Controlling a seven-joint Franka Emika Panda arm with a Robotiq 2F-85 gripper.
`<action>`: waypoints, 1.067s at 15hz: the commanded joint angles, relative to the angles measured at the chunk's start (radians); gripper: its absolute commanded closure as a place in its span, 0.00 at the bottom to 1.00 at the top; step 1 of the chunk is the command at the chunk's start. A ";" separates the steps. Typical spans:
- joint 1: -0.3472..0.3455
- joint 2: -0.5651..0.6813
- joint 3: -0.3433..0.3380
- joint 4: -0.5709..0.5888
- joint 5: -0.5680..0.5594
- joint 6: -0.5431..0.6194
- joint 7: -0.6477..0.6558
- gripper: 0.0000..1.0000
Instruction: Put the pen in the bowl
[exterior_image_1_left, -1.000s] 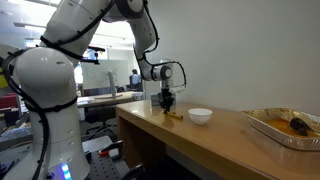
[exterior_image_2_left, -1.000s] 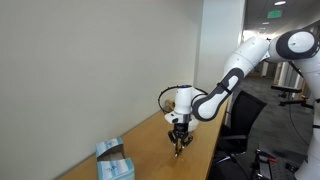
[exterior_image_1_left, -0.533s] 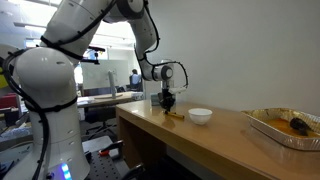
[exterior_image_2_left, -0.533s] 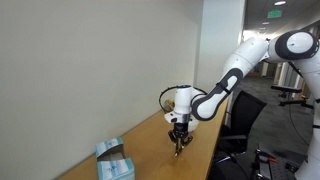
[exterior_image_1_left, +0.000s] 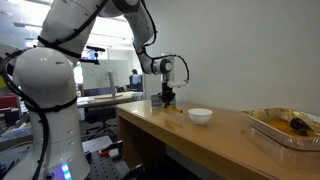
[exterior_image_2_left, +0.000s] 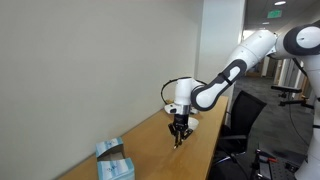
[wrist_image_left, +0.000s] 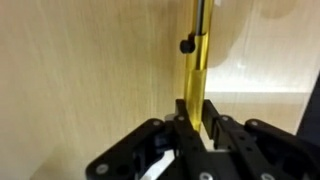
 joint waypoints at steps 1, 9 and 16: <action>-0.040 -0.079 0.019 -0.021 0.110 -0.051 -0.064 0.94; -0.136 -0.169 -0.033 -0.016 0.396 -0.083 -0.380 0.94; -0.191 -0.163 -0.111 0.019 0.585 -0.157 -0.610 0.94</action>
